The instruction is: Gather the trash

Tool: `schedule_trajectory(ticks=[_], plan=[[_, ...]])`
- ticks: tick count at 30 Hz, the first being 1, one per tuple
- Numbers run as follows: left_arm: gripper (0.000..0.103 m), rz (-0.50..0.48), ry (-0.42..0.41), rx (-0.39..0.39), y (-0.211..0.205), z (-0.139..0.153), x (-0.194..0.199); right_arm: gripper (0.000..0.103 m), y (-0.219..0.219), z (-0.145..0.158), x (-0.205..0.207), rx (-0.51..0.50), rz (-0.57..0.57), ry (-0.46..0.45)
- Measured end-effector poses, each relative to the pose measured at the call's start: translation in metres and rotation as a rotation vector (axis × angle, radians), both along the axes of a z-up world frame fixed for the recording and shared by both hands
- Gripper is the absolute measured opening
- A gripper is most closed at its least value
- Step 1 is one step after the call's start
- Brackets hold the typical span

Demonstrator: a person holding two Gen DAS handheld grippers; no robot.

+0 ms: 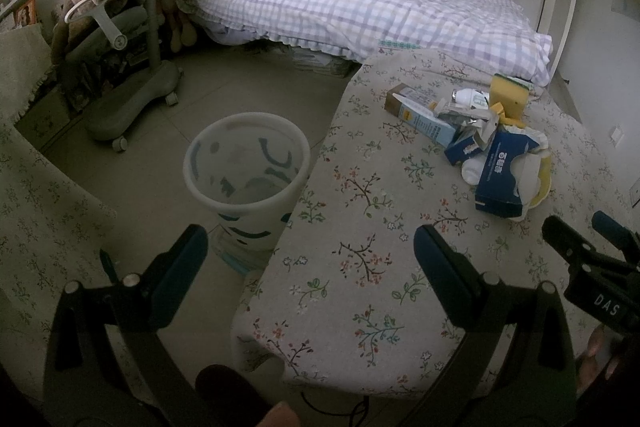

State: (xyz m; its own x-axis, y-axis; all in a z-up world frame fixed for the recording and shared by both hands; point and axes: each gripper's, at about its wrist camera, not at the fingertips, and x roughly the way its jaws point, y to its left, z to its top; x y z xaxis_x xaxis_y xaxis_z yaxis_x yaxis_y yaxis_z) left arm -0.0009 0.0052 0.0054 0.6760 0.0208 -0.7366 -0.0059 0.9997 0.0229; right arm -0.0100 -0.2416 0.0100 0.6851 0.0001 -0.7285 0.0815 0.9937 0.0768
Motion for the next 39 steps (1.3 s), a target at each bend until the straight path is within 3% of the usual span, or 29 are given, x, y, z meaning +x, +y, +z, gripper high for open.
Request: schedule_trajectory(ticks=[22,28,33,39], plan=[[0.102,-0.004,0.003,-0.002,0.0,0.0,0.0,0.103,0.0,0.001,-0.001,0.002,-0.001,0.001],[0.102,-0.063,0.045,-0.071,0.0,0.011,0.009,0.103,-0.02,0.019,0.008,-0.002,-0.031,0.001],[0.102,-0.113,0.082,-0.113,-0.002,0.016,0.025,0.103,-0.048,0.032,0.041,-0.008,-0.048,0.063],[0.102,-0.135,0.11,-0.157,-0.003,0.018,0.046,0.103,-0.059,0.017,0.089,0.109,0.034,0.254]])
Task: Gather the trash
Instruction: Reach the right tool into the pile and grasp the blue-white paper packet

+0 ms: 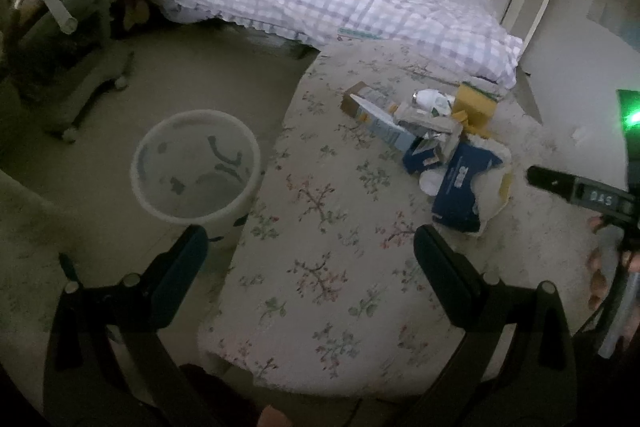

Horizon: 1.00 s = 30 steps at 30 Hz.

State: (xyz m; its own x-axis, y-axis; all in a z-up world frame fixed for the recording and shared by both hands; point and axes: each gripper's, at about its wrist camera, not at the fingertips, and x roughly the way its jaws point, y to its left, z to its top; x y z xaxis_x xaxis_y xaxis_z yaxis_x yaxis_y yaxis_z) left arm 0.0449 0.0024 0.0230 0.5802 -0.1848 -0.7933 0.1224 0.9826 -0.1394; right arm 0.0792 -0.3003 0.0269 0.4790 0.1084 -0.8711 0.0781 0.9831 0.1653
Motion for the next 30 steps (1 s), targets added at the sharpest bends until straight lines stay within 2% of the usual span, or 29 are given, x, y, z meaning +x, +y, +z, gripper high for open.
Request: schedule_trajectory(ticks=[4,6,10,12,13,15,16,18,20,22,26,30], plan=[[0.102,-0.004,0.023,-0.035,0.001,-0.006,0.015,0.101,0.01,-0.027,0.014,0.076,0.017,0.077],[0.102,-0.004,0.038,-0.044,0.001,-0.01,0.021,0.092,0.017,-0.043,0.019,0.107,0.031,0.124],[0.102,-0.011,0.055,-0.056,0.004,-0.015,0.028,0.082,0.03,-0.057,0.028,0.127,0.055,0.153],[0.102,-0.015,0.062,-0.065,0.007,-0.016,0.03,0.066,0.033,-0.062,0.035,0.136,0.061,0.16],[0.102,-0.016,0.066,-0.07,0.009,-0.017,0.031,0.062,0.034,-0.065,0.036,0.14,0.06,0.168],[0.102,-0.02,0.072,-0.077,0.011,-0.018,0.032,0.03,0.033,-0.068,0.041,0.149,0.067,0.181],[0.102,-0.025,0.075,-0.082,0.012,-0.018,0.033,0.02,0.031,-0.069,0.043,0.163,0.074,0.185],[0.102,-0.039,0.07,-0.082,0.011,-0.017,0.034,0.01,0.029,-0.064,0.043,0.162,0.079,0.165],[0.102,-0.047,0.06,-0.075,0.01,-0.016,0.035,0.009,0.026,-0.049,0.037,0.145,0.088,0.109],[0.102,-0.06,0.051,-0.075,0.006,-0.014,0.038,0.009,0.018,-0.035,0.031,0.173,0.077,0.068],[0.1,-0.093,0.031,-0.077,-0.01,-0.01,0.047,0.008,-0.01,-0.009,0.022,0.231,0.027,-0.013],[0.094,-0.101,0.032,-0.093,-0.029,-0.01,0.064,0.008,-0.043,0.009,0.016,0.238,-0.035,-0.08]])
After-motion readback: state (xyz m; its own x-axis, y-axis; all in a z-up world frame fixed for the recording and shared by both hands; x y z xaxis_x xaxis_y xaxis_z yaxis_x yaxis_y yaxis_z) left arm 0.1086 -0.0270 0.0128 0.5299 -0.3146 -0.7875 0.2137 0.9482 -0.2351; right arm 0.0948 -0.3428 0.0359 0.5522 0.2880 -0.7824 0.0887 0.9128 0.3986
